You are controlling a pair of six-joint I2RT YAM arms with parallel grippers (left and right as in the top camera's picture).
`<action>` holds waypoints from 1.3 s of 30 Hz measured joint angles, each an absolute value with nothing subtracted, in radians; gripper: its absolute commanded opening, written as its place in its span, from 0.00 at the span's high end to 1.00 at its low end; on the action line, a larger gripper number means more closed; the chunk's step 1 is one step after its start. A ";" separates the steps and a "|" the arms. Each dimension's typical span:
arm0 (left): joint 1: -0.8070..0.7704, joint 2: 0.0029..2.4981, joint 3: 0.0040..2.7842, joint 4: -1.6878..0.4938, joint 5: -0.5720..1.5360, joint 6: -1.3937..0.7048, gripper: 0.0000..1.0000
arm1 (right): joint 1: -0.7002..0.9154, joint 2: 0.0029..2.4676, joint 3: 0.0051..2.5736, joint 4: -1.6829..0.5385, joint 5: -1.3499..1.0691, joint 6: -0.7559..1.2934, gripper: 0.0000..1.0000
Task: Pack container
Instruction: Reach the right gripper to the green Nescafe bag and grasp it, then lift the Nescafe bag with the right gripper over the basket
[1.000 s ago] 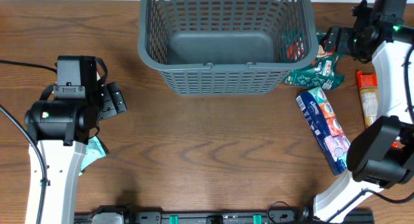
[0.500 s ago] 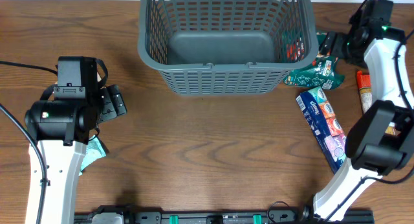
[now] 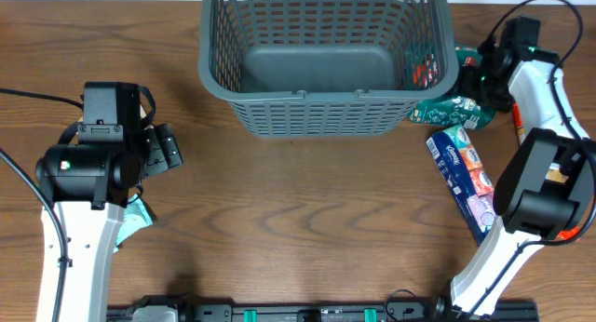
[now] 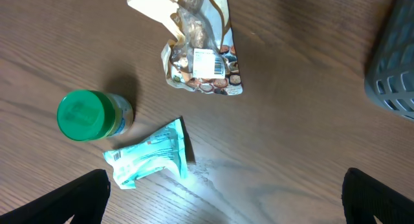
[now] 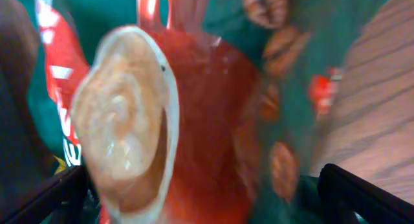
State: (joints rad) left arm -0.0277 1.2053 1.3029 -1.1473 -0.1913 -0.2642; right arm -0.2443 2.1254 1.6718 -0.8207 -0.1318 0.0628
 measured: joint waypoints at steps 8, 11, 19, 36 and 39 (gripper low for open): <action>-0.028 1.205 1.303 -1.148 -0.191 -0.264 0.01 | -0.244 2.125 1.615 -0.771 -0.147 0.059 0.01; -0.028 1.205 1.303 -1.148 -0.191 -0.264 0.02 | -0.245 2.125 1.612 -0.765 -0.150 0.057 0.01; -0.028 1.205 1.303 -1.163 -0.191 -0.264 0.01 | -0.247 2.125 1.609 -0.762 -0.165 0.068 0.67; -0.028 1.205 1.303 -1.167 -0.191 -0.264 0.01 | -0.292 2.109 1.609 -0.795 -0.202 0.104 0.98; -0.028 1.205 1.303 -1.167 -0.191 -0.264 0.02 | -0.297 2.109 1.615 -0.810 -0.202 0.104 0.99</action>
State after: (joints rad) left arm -0.0277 1.2053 1.3029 -1.1671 -0.1913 -0.2642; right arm -0.2966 2.1094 1.6150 -0.8104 -0.2020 0.1036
